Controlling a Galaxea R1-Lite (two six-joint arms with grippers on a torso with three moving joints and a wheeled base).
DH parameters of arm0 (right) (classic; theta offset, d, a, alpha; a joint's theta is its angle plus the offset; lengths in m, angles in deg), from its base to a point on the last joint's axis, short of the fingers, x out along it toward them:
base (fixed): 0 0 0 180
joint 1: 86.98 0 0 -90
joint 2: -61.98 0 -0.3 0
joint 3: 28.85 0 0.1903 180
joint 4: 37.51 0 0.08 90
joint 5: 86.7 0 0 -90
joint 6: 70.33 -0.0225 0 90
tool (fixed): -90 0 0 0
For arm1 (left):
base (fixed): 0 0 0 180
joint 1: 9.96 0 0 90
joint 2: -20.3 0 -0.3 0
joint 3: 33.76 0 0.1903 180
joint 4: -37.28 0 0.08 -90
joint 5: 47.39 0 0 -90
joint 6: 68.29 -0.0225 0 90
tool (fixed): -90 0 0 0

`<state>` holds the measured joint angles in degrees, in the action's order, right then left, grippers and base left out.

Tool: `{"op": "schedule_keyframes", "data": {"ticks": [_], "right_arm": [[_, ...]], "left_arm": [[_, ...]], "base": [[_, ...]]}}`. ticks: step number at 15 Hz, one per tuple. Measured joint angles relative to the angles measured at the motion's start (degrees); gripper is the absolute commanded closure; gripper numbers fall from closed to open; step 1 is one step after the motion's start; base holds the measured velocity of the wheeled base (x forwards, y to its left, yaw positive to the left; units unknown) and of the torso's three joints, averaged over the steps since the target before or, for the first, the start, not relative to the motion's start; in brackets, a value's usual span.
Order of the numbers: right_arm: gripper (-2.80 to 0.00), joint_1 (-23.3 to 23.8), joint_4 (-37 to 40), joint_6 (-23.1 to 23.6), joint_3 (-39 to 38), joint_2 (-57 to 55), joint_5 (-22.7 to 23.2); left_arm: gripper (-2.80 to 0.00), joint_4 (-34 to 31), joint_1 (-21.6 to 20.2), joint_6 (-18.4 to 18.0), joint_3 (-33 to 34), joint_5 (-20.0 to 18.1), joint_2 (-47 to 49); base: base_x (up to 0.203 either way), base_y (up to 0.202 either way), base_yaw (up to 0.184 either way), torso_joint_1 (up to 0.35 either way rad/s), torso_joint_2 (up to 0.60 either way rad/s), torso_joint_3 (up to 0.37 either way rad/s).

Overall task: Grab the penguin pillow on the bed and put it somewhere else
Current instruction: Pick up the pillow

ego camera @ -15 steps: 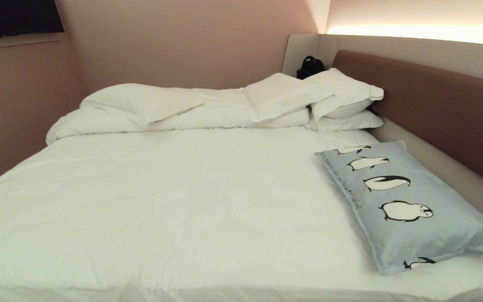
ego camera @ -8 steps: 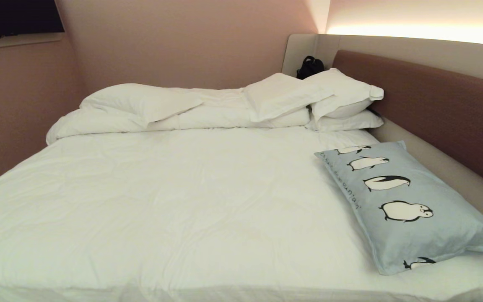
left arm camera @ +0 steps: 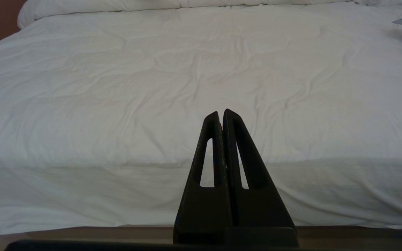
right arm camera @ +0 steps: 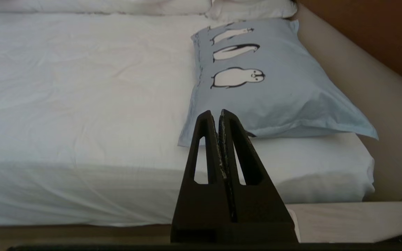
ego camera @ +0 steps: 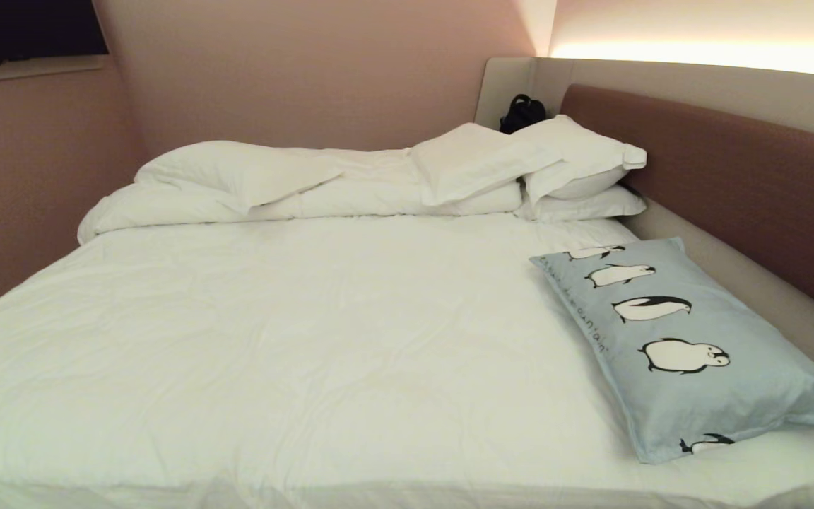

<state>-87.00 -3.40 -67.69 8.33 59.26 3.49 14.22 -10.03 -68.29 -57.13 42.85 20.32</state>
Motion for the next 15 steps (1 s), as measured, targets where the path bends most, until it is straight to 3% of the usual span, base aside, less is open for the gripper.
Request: {"op": "schedule_keyframes", "data": {"ticks": [5, 10, 15], "right_arm": [[0.0, 0.0, 1.2, -1.0, 5.7, -13.4, 0.2], [0.0, 0.1, -4.7, -5.1, 10.3, -37.3, 0.1], [0.0, 3.9, -15.2, -11.5, 26.1, -65.2, 0.3]], "left_arm": [[0.0, 0.0, 0.0, 0.1, 0.0, 0.0, 0.0], [0.0, 0.0, 0.0, 0.1, 0.0, 0.0, 0.0], [0.0, 0.0, 0.0, 0.1, 0.0, 0.0, 0.0]], "base": [[0.0, 0.0, 0.0, 0.0, 0.0, 0.0], [0.0, 0.0, 0.0, 0.0, 0.0, 0.0], [0.0, 0.0, 0.0, 0.0, 0.0, 0.0]]}}
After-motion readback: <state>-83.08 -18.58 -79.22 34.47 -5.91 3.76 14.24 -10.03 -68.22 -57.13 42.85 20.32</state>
